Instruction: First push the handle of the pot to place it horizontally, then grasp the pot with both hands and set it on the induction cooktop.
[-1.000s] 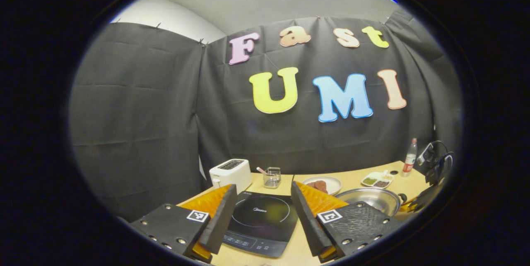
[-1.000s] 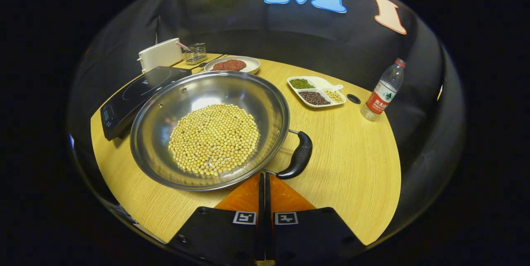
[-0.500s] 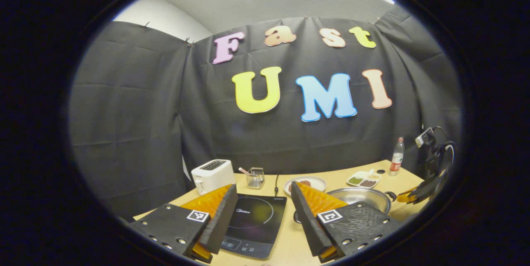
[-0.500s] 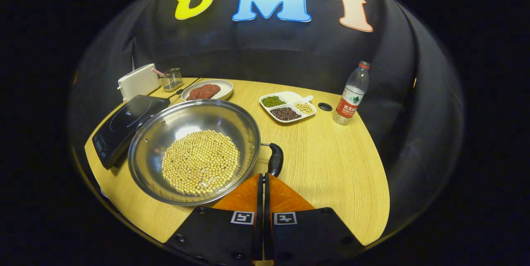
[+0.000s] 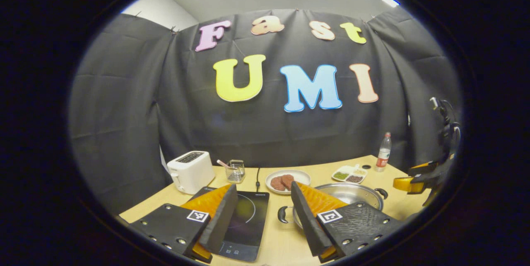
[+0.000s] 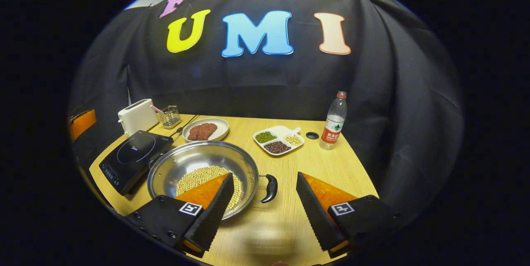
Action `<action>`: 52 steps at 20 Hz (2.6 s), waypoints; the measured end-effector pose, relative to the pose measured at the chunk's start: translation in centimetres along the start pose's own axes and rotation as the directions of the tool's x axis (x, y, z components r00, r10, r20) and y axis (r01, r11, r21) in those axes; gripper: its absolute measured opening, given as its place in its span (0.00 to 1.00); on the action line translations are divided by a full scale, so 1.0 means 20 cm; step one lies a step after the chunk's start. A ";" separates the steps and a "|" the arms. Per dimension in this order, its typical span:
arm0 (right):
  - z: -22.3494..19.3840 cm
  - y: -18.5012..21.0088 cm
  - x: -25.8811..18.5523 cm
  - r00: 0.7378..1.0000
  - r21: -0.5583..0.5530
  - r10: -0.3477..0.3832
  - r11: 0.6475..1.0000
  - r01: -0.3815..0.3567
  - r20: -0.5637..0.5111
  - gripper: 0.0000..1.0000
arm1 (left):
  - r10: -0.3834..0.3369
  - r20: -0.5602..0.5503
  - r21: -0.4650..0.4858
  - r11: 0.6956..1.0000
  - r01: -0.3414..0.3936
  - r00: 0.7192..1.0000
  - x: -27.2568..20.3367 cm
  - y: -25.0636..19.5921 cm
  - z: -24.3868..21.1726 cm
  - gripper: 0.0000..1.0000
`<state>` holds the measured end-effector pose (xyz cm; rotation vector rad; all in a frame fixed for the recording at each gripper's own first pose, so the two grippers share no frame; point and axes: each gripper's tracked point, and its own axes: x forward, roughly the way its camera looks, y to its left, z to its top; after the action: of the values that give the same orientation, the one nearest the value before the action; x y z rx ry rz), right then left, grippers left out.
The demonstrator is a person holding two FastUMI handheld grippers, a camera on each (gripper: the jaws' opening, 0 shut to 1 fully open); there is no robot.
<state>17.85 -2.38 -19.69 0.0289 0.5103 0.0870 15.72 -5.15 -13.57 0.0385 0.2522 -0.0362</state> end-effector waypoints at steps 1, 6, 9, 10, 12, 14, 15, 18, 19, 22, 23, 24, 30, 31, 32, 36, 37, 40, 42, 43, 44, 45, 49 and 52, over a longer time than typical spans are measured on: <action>0.01 0.00 0.00 1.000 0.003 -0.003 1.000 0.003 0.009 0.96 | -0.010 -0.012 -0.002 1.000 0.010 1.000 0.03 -0.01 -0.02 0.77; 0.03 0.01 0.06 1.000 0.024 -0.018 1.000 0.018 0.016 0.97 | -0.071 -0.073 -0.019 0.997 0.070 0.995 0.19 -0.07 -0.14 0.77; 0.02 -0.01 0.11 0.999 0.026 -0.032 0.999 0.032 0.005 0.97 | -0.107 -0.131 -0.024 0.994 0.105 0.986 0.31 -0.12 -0.24 0.77; 0.01 -0.02 0.14 0.999 0.025 -0.036 0.999 0.036 -0.002 0.97 | -0.124 -0.147 -0.030 0.992 0.121 0.981 0.34 -0.15 -0.28 0.77; -0.01 -0.03 0.18 0.999 0.025 -0.044 0.999 0.045 -0.016 0.97 | -0.147 -0.183 -0.036 0.989 0.143 0.972 0.41 -0.18 -0.36 0.80; -0.05 -0.03 0.22 0.998 0.027 -0.045 0.999 0.046 -0.036 0.97 | -0.165 -0.213 -0.044 0.986 0.159 0.963 0.47 -0.21 -0.42 0.80; -0.06 -0.04 0.24 0.998 0.029 -0.046 0.998 0.047 -0.044 0.97 | -0.174 -0.226 -0.051 0.985 0.167 0.959 0.50 -0.23 -0.44 0.77; -0.11 -0.04 0.29 0.996 0.030 -0.038 0.999 0.040 -0.078 0.97 | -0.190 -0.271 -0.063 0.982 0.180 0.944 0.57 -0.26 -0.54 0.77; -0.13 -0.04 0.30 0.996 0.029 -0.036 0.999 0.039 -0.087 0.97 | -0.190 -0.284 -0.061 0.982 0.180 0.940 0.59 -0.27 -0.57 0.80; -0.16 -0.03 0.35 0.993 0.028 -0.031 0.999 0.034 -0.110 0.94 | -0.194 -0.320 -0.058 0.981 0.186 0.927 0.65 -0.29 -0.65 0.80; -0.17 -0.01 0.36 0.992 0.029 -0.021 0.999 0.025 -0.122 0.94 | -0.197 -0.332 -0.059 0.980 0.188 0.922 0.67 -0.30 -0.68 0.80; -0.19 0.00 0.38 0.991 0.030 -0.015 0.999 0.020 -0.134 0.94 | -0.198 -0.345 -0.060 0.980 0.189 0.917 0.68 -0.30 -0.71 0.80; -0.26 0.00 0.45 0.984 0.020 -0.013 1.000 0.016 -0.176 0.97 | -0.196 -0.426 -0.059 0.980 0.189 0.883 0.75 -0.31 -0.88 0.77; -0.27 0.00 0.46 0.983 0.020 -0.013 1.000 0.017 -0.181 0.97 | -0.197 -0.432 -0.062 0.980 0.190 0.880 0.75 -0.32 -0.90 0.80; -0.28 -0.01 0.47 0.982 0.020 -0.014 1.000 0.018 -0.187 0.97 | -0.198 -0.438 -0.063 0.980 0.189 0.877 0.76 -0.32 -0.91 0.80; -0.33 0.00 0.50 0.976 0.027 -0.010 1.000 0.016 -0.217 0.97 | -0.204 -0.465 -0.067 0.978 0.195 0.862 0.78 -0.32 -0.96 0.80; -0.34 -0.01 0.50 0.975 0.026 -0.013 0.999 0.019 -0.223 0.97 | -0.204 -0.472 -0.067 0.978 0.196 0.858 0.78 -0.33 -0.98 0.80; -0.36 0.00 0.52 0.971 0.030 -0.013 0.999 0.021 -0.239 0.97 | -0.205 -0.490 -0.062 0.978 0.201 0.847 0.79 -0.33 -1.02 0.80; -0.38 -0.01 0.53 0.968 0.025 -0.017 0.999 0.024 -0.251 0.97 | -0.201 -0.499 -0.057 0.978 0.199 0.843 0.79 -0.32 -1.04 0.81; -0.38 -0.01 0.53 0.966 0.025 -0.015 0.999 0.023 -0.258 0.94 | -0.200 -0.501 -0.059 0.979 0.197 0.842 0.79 -0.32 -1.04 0.81; -0.39 -0.01 0.53 0.964 0.025 -0.017 0.999 0.025 -0.266 0.94 | -0.199 -0.504 -0.061 0.979 0.195 0.841 0.80 -0.33 -1.05 0.81; -0.40 -0.02 0.54 0.962 0.021 -0.024 0.999 0.031 -0.271 0.94 | -0.195 -0.510 -0.061 0.980 0.191 0.838 0.80 -0.33 -1.06 0.80; -0.40 0.00 0.54 0.962 0.028 -0.011 0.999 0.020 -0.273 0.83 | -0.183 -0.536 -0.055 0.982 0.182 0.824 0.80 -0.32 -1.11 0.81; -0.39 0.00 0.53 0.961 0.027 -0.015 0.999 0.023 -0.275 0.66 | -0.187 -0.535 -0.058 0.981 0.185 0.824 0.80 -0.32 -1.10 0.81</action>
<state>23.27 -1.28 -31.76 0.0419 0.7902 0.0648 25.45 -11.10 -39.12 0.0195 0.8250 -0.2228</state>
